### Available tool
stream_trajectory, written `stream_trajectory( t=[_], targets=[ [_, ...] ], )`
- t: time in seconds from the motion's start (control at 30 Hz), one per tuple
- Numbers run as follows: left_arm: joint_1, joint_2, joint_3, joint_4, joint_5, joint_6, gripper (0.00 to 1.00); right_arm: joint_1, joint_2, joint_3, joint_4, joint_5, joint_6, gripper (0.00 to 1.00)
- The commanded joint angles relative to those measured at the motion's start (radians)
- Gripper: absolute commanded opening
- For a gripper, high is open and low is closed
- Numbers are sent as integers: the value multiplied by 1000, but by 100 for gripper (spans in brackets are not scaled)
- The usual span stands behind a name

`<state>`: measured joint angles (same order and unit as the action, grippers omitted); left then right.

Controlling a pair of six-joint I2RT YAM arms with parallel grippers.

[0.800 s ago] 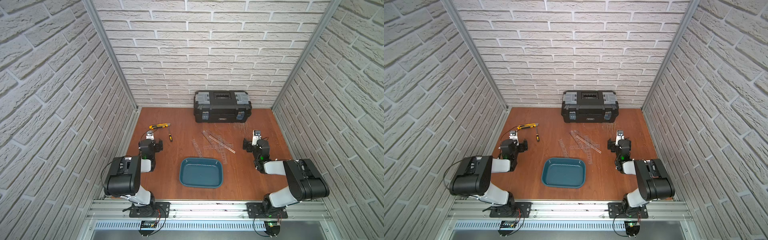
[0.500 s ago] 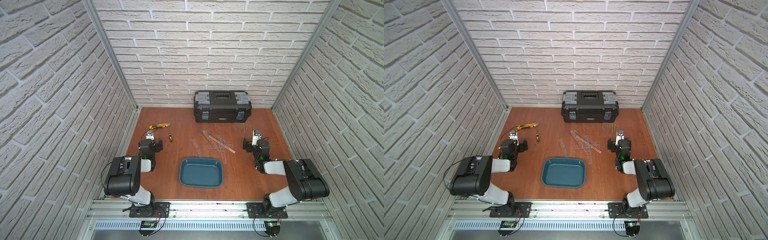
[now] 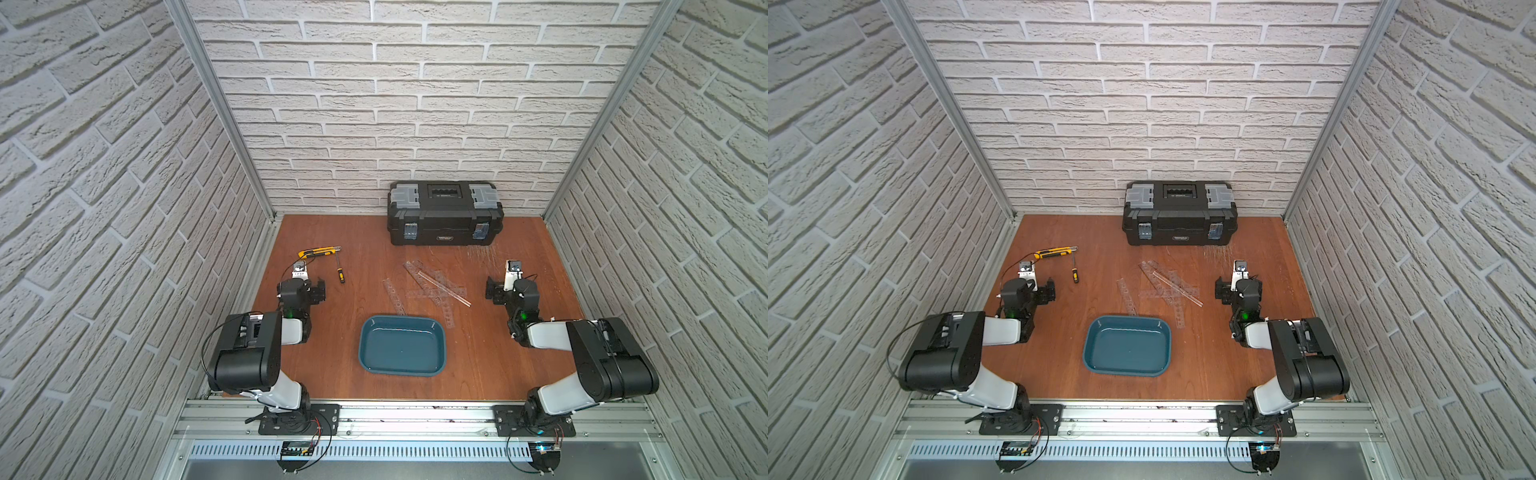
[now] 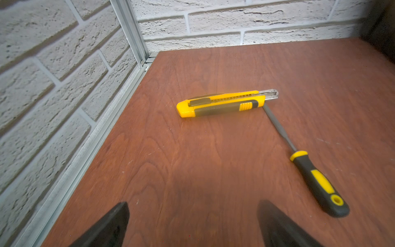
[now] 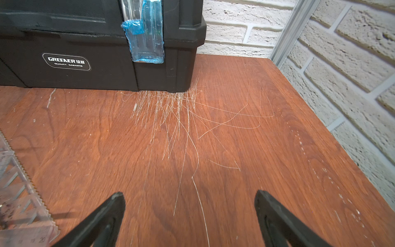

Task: Put the scattered rulers into the storage box
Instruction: Pick up the ruler from the center of the board.

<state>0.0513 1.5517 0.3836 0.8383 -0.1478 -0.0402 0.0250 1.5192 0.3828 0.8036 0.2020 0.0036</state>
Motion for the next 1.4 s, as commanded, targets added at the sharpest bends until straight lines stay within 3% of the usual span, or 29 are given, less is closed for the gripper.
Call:
stream_trajectory(
  t=[0.0, 0.27, 0.33, 0.43, 0.53, 0.6, 0.67, 0.73, 0.77, 0.83, 0.9, 1.0, 1.2, 1.37],
  targets=[
    [9, -2, -1, 47, 8, 9, 98, -7, -4, 9, 39, -4, 5, 99],
    [8, -5, -3, 52, 9, 10, 98, -8, -7, 6, 44, -5, 4, 99],
    [2, -66, 59, -123, -10, 9, 98, -7, -59, 32, -46, 23, 14, 99],
    [-7, -78, 333, -645, -161, -73, 98, -8, -155, 190, -450, 144, 110, 99],
    [-30, -58, 507, -888, -165, -91, 98, -8, -209, 339, -758, 98, 208, 99],
    [-51, -68, 560, -954, -171, -108, 98, -7, -261, 357, -799, 33, 246, 99],
    [-59, -94, 601, -1009, -131, -149, 98, -8, -321, 345, -790, 34, 307, 99],
    [-58, -115, 654, -1094, -88, -228, 98, -15, -371, 350, -827, 78, 473, 99],
    [-55, -116, 687, -1143, -54, -255, 98, -24, -384, 367, -850, 41, 496, 99],
    [-50, -100, 786, -1266, 48, -303, 95, -27, -373, 467, -973, -77, 484, 100],
    [-51, -84, 847, -1332, 155, -319, 84, -24, -322, 597, -1119, -197, 460, 91],
    [-79, -106, 864, -1342, 234, -373, 83, 8, -232, 733, -1245, -287, 445, 85],
    [-230, -130, 835, -1338, 331, -421, 83, 148, -74, 896, -1394, -290, 410, 80],
    [-331, -136, 774, -1302, 373, -461, 81, 283, 87, 1001, -1466, -208, 374, 74]
  ],
)
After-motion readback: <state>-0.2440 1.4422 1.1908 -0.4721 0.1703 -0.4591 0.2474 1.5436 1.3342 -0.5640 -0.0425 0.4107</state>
